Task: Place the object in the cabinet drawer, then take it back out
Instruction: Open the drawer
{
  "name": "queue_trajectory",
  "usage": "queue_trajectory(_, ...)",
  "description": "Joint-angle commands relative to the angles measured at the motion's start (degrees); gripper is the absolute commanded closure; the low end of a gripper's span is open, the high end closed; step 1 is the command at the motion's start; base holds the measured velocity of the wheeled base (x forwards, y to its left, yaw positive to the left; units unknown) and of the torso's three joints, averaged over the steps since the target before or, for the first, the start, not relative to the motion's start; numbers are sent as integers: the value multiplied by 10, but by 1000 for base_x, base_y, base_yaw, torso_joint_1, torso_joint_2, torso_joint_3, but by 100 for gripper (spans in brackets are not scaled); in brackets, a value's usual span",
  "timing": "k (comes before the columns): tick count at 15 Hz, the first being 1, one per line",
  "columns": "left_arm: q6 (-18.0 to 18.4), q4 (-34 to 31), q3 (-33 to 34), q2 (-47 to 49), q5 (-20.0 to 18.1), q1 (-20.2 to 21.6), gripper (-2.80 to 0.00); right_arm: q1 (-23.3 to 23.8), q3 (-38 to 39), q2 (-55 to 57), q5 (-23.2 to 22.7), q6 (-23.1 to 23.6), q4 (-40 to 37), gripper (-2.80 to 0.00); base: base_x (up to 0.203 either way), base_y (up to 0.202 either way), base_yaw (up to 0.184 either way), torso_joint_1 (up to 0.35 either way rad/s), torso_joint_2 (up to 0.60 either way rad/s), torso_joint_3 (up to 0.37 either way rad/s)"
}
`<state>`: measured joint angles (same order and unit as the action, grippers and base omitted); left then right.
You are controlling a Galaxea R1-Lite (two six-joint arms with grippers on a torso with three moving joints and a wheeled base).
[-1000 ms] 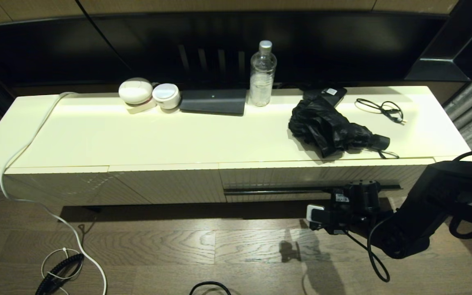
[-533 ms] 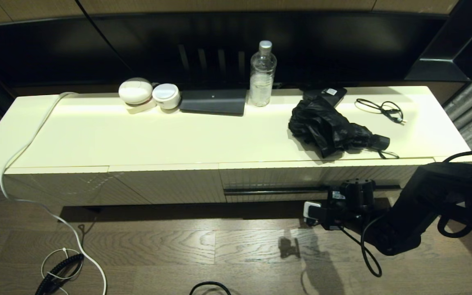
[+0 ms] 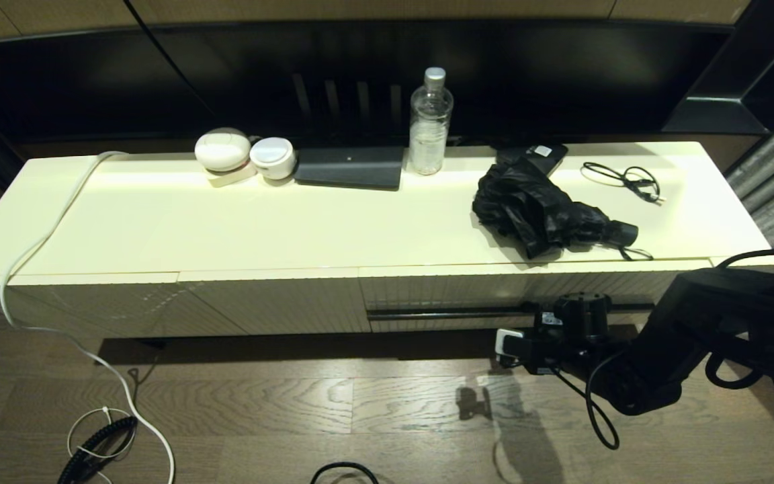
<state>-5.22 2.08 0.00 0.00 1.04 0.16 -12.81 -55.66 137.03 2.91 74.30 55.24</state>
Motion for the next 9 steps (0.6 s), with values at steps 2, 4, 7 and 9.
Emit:
queue_trajectory(2, -1, 0, 0, -1, 0, 0, 0, 0, 8, 10, 1, 4, 2, -280, 0, 0, 0, 0, 0, 0)
queue_trajectory(4, -1, 0, 0, -1, 0, 0, 0, 0, 9, 14, 1, 4, 2, -280, 0, 0, 0, 0, 0, 0)
queue_trajectory(7, -1, 0, 0, -1, 0, 0, 0, 0, 8, 22, 2, 5, 2, -280, 0, 0, 0, 0, 0, 0)
queue_trajectory(9, -1, 0, 0, -1, -1, 0, 0, 0, 10, 28, 2, 4, 2, -280, 0, 0, 0, 0, 0, 0)
